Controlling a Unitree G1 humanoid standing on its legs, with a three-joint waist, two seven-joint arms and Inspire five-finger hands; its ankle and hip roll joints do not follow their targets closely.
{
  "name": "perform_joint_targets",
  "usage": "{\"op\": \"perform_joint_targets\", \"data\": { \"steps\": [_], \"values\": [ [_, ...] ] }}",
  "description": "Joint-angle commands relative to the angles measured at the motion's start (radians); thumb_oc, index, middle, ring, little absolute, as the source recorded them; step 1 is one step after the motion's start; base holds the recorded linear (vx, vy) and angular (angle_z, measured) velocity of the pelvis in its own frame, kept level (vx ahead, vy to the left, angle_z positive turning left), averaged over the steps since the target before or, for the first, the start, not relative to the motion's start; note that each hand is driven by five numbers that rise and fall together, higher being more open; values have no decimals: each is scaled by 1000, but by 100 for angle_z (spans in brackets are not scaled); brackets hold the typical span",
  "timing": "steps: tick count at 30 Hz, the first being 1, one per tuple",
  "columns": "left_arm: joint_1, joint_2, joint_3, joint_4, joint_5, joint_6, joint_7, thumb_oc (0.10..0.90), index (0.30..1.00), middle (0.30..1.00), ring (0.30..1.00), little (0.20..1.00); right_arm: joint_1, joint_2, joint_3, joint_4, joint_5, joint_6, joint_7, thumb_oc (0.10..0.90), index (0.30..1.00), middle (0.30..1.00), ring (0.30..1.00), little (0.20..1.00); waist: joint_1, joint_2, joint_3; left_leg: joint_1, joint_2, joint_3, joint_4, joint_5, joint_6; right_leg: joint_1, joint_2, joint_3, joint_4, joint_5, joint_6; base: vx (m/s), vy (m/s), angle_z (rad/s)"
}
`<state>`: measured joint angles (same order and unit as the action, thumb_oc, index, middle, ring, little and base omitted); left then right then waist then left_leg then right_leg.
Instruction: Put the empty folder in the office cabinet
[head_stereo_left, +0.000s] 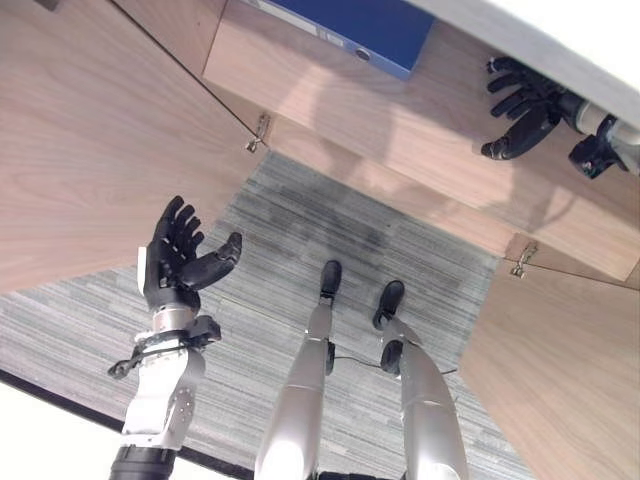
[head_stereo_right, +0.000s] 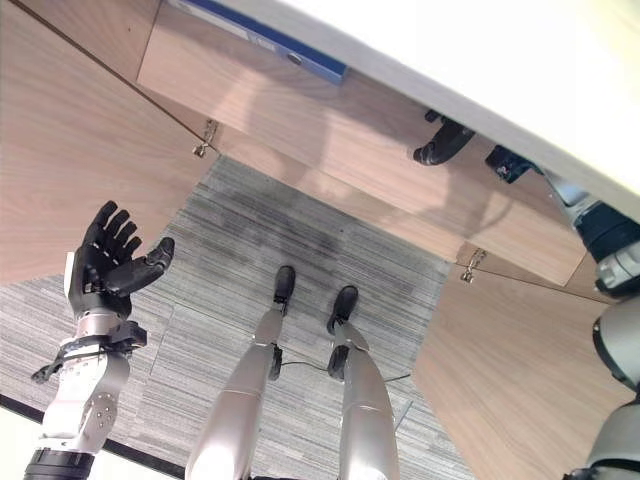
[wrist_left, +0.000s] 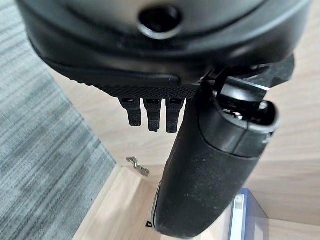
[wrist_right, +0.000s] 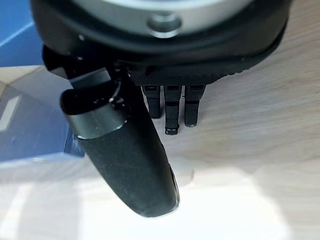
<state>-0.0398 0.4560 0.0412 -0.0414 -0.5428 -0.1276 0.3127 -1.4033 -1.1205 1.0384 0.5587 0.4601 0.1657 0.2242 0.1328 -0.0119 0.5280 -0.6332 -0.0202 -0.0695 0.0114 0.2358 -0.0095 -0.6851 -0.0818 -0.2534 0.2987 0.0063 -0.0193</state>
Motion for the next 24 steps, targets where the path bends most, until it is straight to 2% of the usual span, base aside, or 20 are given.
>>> {"op": "perform_joint_targets", "data": {
  "steps": [1, 3, 5, 6, 7, 10, 19, 24],
  "values": [
    [-3, 31, 35, -83, 38, -55, -24, 800, 900, 900, 900, 900, 140, 45, 207, -99, 11, 23, 192, 800, 900, 900, 900, 900, -1, 3, -8, 67, -25, 27, 0, -158, -11, 89, -26, 28, -233, 101, 106, -1, 0, -3],
    [-12, 26, 25, -81, 36, -51, -31, 800, 900, 900, 900, 900, 165, 41, 251, -197, -4, 38, 246, 800, 900, 900, 900, 900, 1, 3, -8, 78, -25, 30, 2, -162, -11, 99, -26, 28, -232, 97, 105, 1, -1, -2],
    [-12, 25, 24, -81, 37, -51, -32, 800, 900, 900, 900, 900, 165, 38, 251, -200, -4, 40, 246, 800, 900, 900, 900, 900, 1, 4, -8, 79, -25, 29, 2, -162, -11, 100, -26, 28, -233, 97, 105, -36, 6, -5],
    [-25, 24, 25, -84, 43, -46, -40, 800, 900, 900, 900, 900, 168, 22, 313, -303, -37, 50, 308, 800, 900, 900, 900, 900, 0, -1, -8, 69, -34, 36, 9, -143, -6, 101, -34, 17, -236, 117, 99, -72, 12, -7],
    [-29, 21, 18, -92, 41, -45, -48, 800, 900, 900, 900, 900, 171, 3, 354, -402, -47, 60, 352, 800, 900, 900, 900, 900, 2, -2, -8, 88, -35, 37, 14, -150, -5, 122, -36, 16, -235, 114, 100, -71, 6, -5],
    [-41, 36, 9, -97, 42, -43, -55, 800, 900, 900, 900, 900, 202, -15, 362, -474, -67, 68, 401, 800, 900, 900, 900, 900, 18, -9, -8, 126, -37, 35, 20, -160, -5, 165, -37, 14, -236, 111, 103, 0, 0, 0],
    [-65, 40, 19, -75, 31, -43, -76, 800, 900, 900, 900, 900, 234, -7, 356, -484, -84, 48, 433, 800, 900, 900, 900, 900, 27, -14, -8, 266, -29, 25, 29, -185, -4, 320, -28, 16, -238, 88, 103, 10, -34, 2],
    [-79, 52, 24, -55, 39, -35, -100, 800, 900, 900, 900, 900, 285, 17, 295, -467, -69, 33, 431, 800, 900, 900, 900, 900, 35, -41, -18, 321, -19, 23, 84, -219, -11, 405, -19, 13, -241, 63, 95, 8, -71, 4]
  ]
}}
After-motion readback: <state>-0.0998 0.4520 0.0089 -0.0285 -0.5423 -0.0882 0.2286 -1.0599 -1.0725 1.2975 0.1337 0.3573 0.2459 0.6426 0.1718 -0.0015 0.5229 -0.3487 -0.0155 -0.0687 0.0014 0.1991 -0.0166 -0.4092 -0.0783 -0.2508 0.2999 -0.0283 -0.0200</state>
